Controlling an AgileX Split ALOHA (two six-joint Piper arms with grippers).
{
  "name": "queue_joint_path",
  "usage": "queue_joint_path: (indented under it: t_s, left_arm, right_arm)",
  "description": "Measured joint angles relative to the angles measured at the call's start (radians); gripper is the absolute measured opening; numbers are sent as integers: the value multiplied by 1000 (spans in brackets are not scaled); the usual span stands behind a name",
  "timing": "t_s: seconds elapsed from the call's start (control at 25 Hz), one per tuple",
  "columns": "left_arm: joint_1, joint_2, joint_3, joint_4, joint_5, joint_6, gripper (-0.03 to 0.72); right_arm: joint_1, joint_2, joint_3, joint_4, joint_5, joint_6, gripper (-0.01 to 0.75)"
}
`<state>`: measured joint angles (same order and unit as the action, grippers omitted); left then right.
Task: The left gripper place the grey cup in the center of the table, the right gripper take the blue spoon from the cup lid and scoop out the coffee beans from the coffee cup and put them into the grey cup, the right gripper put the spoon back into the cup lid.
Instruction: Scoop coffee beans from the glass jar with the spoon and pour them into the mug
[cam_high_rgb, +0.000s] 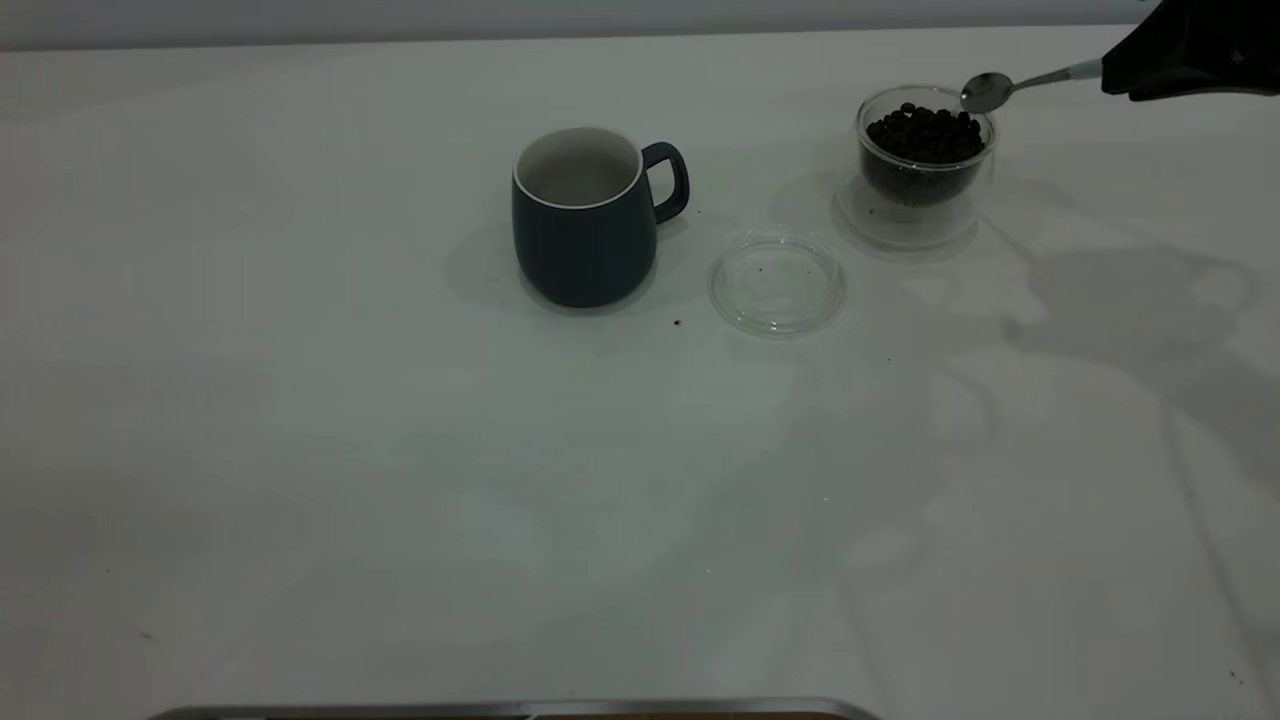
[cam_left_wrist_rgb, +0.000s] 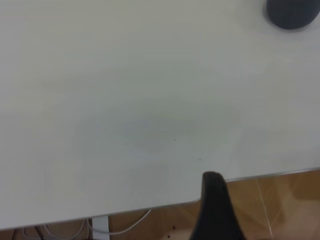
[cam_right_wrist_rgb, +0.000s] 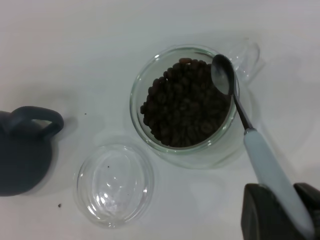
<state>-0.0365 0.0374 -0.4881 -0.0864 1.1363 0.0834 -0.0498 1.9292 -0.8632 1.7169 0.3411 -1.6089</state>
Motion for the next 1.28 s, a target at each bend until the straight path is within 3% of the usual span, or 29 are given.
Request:
queue_joint_path:
  t_s: [0.68, 1.28]
  left_arm:
    - [0, 0, 0, 0, 0, 0, 592]
    - [0, 0, 0, 0, 0, 0, 592]
  right_arm:
    - [31, 73, -42, -48, 2, -62, 113]
    - [31, 74, -45, -89, 7, 65, 113]
